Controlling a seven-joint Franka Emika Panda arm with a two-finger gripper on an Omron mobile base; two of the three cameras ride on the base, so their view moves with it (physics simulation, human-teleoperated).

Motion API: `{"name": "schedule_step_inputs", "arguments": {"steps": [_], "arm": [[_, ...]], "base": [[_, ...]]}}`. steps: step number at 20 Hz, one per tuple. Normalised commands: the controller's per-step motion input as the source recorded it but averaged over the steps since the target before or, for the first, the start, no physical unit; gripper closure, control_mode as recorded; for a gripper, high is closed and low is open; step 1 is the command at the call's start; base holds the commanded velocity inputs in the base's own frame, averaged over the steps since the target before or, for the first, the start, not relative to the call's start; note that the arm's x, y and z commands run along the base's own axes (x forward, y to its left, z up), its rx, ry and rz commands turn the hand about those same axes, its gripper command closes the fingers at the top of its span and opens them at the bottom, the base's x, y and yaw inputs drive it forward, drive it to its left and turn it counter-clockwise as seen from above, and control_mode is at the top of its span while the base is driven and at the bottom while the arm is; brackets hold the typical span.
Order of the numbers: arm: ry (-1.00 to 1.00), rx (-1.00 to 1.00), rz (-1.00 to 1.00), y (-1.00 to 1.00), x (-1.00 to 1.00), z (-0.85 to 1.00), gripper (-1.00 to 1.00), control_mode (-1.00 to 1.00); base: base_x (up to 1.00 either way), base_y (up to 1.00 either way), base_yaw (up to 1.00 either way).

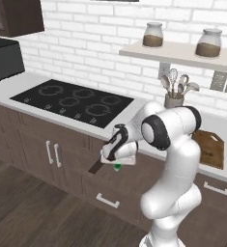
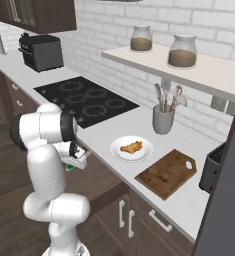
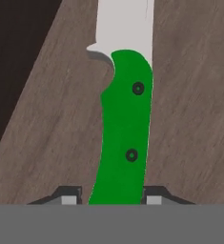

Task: Pick up the knife from the drawer and place it on the cutting board. Then place the meat from the plate to the cutting board.

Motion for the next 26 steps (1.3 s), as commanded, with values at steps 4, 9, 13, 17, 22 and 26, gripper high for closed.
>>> {"name": "schedule_step_inputs", "arguments": {"steps": [4,9,13,17,22,26], "arm": [[0.22,0.0,0.0,0.02,-0.23,0.69,1.0,-1.0],[0.26,0.0,0.0,0.0,-0.33,0.94,1.0,-1.0],[0.03,-0.01,-0.02,0.0,-0.49,0.99,1.0,-1.0],[-0.21,-0.07,-0.02,-0.08,-0.75,0.83,1.0,-1.0],[-0.34,0.0,-0.01,-0.65,-0.29,0.94,1.0,-1.0],[-0.34,0.0,0.0,-1.0,-0.11,0.53,1.0,-1.0]], "base": [[0.0,0.0,0.0],[0.0,0.0,0.0],[0.0,0.0,0.0],[0.0,0.0,0.0],[0.0,0.0,0.0],[0.0,0.0,0.0]]}}
